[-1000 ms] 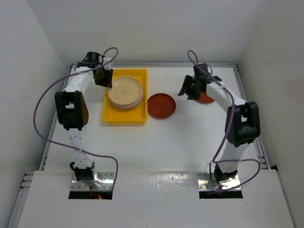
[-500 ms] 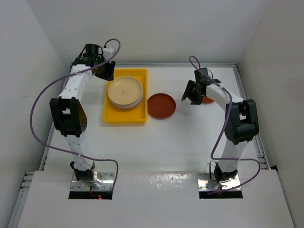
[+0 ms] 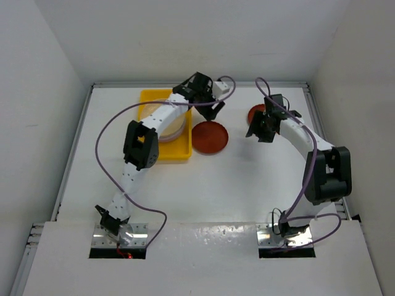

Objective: Place the plates into the plastic bin on the countertop

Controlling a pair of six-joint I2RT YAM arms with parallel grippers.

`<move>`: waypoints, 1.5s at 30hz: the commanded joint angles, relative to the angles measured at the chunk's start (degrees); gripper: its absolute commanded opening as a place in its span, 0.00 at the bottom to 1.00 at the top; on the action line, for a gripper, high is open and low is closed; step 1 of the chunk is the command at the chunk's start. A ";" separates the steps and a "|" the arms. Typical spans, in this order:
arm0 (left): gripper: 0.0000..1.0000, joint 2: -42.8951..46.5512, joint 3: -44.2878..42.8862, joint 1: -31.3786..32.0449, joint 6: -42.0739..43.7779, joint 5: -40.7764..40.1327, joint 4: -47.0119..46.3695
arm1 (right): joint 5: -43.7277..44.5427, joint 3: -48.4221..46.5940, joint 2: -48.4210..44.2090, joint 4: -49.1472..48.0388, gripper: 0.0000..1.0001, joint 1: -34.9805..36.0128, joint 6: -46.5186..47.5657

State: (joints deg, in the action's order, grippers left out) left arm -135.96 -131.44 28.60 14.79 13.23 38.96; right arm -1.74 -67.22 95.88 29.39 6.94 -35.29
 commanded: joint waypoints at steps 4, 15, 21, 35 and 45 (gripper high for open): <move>0.82 -5.89 -1.81 1.63 -2.21 -3.57 -5.11 | -0.46 3.84 -4.99 2.51 0.56 0.88 2.15; 0.75 -9.23 3.99 1.63 -2.22 -2.70 -5.12 | -0.11 6.05 -8.60 3.40 0.56 1.41 1.89; 0.41 -9.23 5.31 1.63 -2.22 1.61 -4.59 | 0.24 4.99 -8.60 3.40 0.56 1.41 1.80; 0.00 -1.41 0.25 1.55 -9.94 5.40 -4.59 | -3.61 5.86 -9.21 -0.37 0.56 -3.59 -5.91; 0.00 15.89 0.64 -7.58 -12.06 6.45 -6.35 | -1.07 6.58 -9.48 -3.81 0.56 -6.68 -11.29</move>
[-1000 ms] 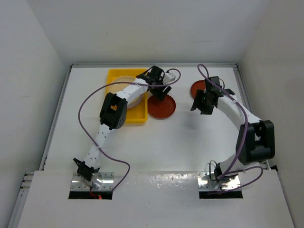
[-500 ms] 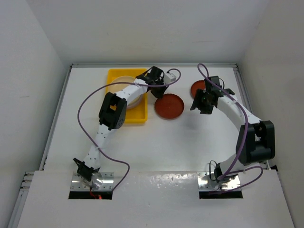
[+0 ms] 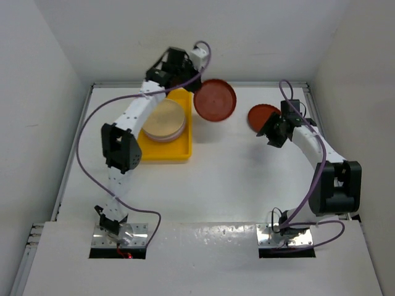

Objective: Place the plates into the plastic bin on the countertop

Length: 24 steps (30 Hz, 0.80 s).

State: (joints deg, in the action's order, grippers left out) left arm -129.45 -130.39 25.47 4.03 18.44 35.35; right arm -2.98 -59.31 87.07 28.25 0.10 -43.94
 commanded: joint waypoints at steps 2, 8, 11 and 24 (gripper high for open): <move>0.00 11.49 1.70 -9.11 -0.70 0.73 -1.43 | -0.27 -1.95 0.99 -2.50 0.55 0.17 -3.34; 0.00 19.05 18.04 -20.27 1.76 -0.51 -0.11 | -0.79 -5.02 5.20 -2.85 0.55 1.48 -4.57; 0.00 19.58 22.98 -22.74 1.77 -1.39 -0.11 | -1.85 -7.31 7.68 -2.06 0.55 1.83 -4.84; 0.08 13.61 27.38 -25.74 0.63 -2.79 -0.81 | -5.27 -8.28 11.72 -1.18 0.55 2.46 -6.32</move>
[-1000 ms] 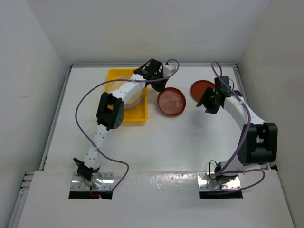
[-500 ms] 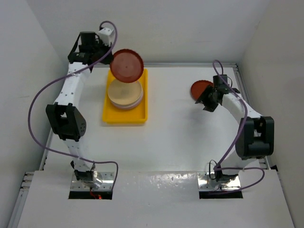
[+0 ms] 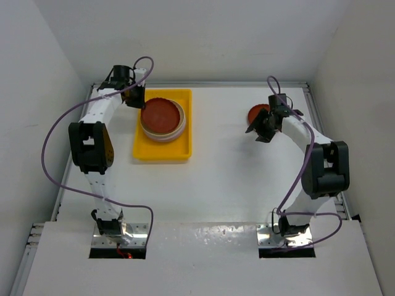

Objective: Place the plates into the plastic bin on the countertop

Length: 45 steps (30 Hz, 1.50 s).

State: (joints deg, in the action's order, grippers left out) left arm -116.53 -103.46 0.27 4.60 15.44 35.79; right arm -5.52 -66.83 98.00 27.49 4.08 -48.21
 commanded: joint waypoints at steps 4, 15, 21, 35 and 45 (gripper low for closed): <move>0.26 -0.45 0.98 -0.54 0.58 0.81 -1.25 | -3.54 -0.76 2.46 -1.20 0.55 -3.46 -3.65; 0.42 1.21 -3.14 -0.54 3.74 0.29 -0.63 | 10.61 -1.90 10.28 -6.75 0.56 -11.63 -16.55; 0.45 5.96 -3.85 -1.59 6.03 1.69 1.12 | 15.19 -3.22 16.51 -11.72 0.55 -13.21 -20.09; 0.46 15.10 0.63 -8.18 7.79 5.12 7.01 | 17.47 -6.74 18.38 -9.73 0.46 -12.69 -19.21; 0.46 15.63 1.16 -10.38 7.79 5.12 7.54 | 23.36 -12.15 17.66 -8.09 0.51 -11.99 -17.45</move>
State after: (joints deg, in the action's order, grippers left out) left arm -102.80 -102.50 -8.82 11.81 19.70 43.48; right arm 14.72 -72.69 114.13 17.47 -8.12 -66.46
